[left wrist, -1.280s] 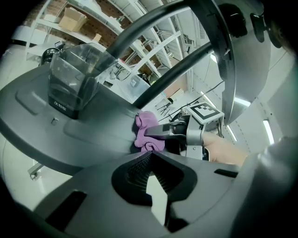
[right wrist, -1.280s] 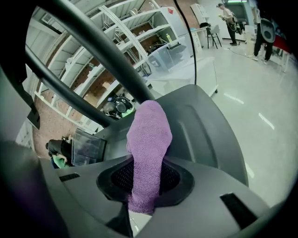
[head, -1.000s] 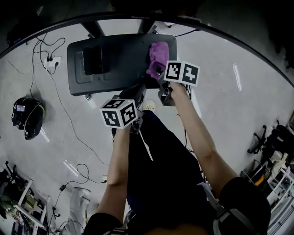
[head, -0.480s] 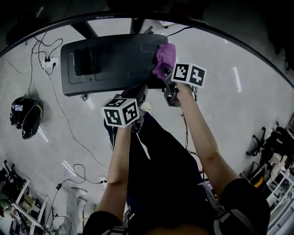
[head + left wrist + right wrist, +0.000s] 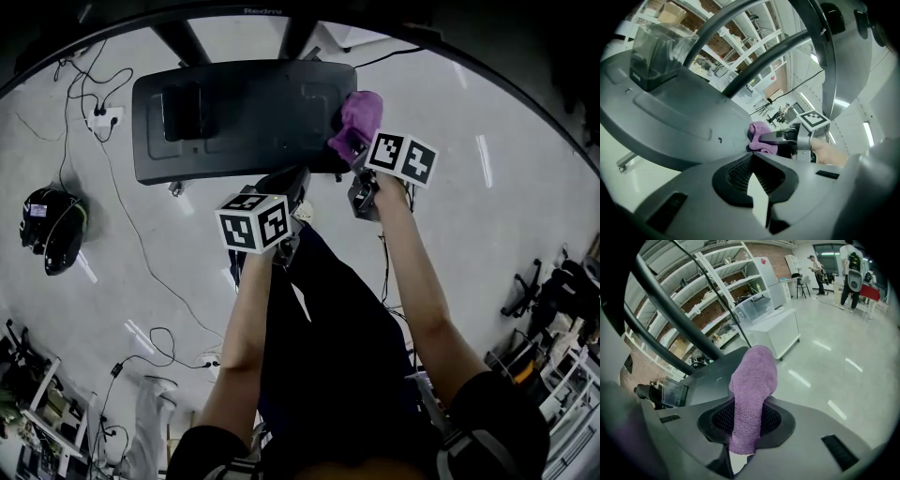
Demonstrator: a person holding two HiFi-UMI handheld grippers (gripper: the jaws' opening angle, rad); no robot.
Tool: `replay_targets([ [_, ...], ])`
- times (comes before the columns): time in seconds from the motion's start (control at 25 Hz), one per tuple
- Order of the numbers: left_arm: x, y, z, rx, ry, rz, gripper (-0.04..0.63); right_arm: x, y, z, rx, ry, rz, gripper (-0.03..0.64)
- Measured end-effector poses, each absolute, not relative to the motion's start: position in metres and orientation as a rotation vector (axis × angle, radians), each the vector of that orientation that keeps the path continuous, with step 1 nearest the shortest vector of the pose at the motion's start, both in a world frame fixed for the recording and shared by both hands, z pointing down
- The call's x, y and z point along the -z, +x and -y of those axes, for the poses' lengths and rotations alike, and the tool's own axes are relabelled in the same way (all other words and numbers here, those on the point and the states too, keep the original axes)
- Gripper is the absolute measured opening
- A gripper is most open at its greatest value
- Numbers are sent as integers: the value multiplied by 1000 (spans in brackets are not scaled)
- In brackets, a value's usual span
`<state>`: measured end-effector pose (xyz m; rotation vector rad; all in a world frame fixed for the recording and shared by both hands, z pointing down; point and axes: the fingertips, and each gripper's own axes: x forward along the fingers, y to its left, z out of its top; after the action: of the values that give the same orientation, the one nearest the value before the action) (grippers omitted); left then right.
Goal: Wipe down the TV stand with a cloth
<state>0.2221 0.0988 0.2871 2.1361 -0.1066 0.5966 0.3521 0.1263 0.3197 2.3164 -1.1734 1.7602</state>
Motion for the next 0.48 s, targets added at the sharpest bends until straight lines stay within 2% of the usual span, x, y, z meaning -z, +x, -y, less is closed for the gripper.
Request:
replay_targets([
  [0.2, -287, 187, -74, -574, 2114, 157, 8, -315, 304, -106, -1775, 2270, 1227, 89],
  [0.48, -291, 97, -15, -605, 2114, 273, 8, -311, 197, -50, -1764, 2140, 1392, 89],
])
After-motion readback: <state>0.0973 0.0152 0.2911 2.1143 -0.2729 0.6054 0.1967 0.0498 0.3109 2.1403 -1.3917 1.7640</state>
